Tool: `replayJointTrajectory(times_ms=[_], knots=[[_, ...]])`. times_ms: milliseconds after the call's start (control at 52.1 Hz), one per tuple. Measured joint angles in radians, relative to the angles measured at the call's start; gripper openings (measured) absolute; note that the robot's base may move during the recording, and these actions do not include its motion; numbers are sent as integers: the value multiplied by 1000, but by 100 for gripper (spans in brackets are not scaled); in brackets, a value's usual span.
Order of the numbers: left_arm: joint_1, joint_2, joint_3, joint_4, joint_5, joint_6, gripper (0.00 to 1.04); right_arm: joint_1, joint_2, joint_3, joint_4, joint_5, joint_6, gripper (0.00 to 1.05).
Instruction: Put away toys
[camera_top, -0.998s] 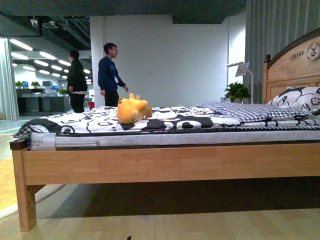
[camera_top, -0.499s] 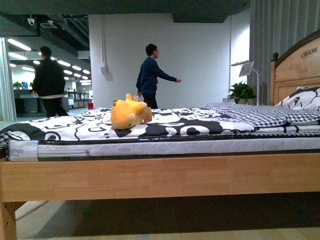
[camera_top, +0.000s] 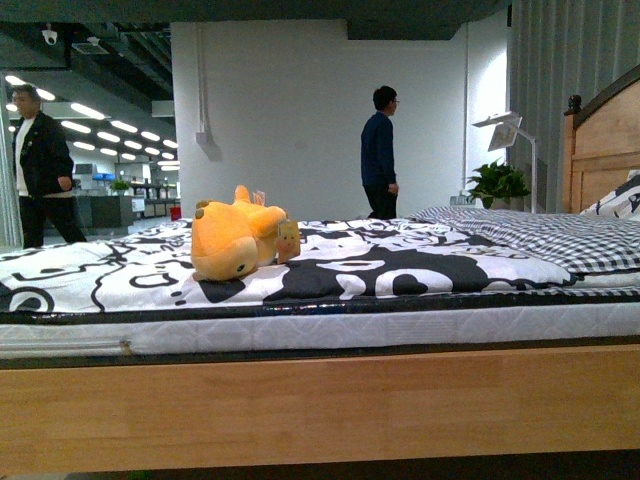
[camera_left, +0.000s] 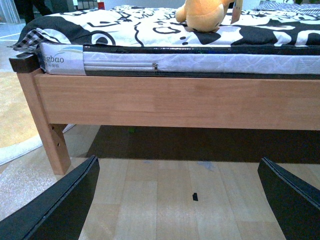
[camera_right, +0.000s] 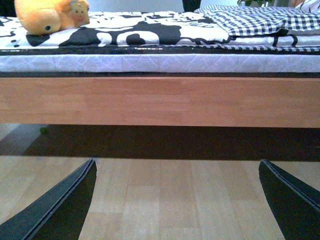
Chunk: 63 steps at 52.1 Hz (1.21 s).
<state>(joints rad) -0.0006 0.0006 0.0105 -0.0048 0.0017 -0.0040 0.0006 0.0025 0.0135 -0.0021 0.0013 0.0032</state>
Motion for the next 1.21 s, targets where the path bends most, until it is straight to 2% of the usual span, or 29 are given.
replayJointTrajectory(times_ms=[921,940,998,1075,1132,1209], knots=[[0,0,0,0,-3,0,99,-2,1,0,-1,-7,0,98],[0,0,0,0,-3,0,99,-16,11,5,-18,-46,10,98],[0,0,0,0,-3,0,99,-112,92,38,-79,-299,63,98],[0,0,0,0,-2,0,99,-208,208,67,-33,-480,113,98],[0,0,0,0,-2,0,99,-252,309,110,60,-541,140,98],[0,0,0,0,-2,0,99,-237,473,209,211,-497,146,98]])
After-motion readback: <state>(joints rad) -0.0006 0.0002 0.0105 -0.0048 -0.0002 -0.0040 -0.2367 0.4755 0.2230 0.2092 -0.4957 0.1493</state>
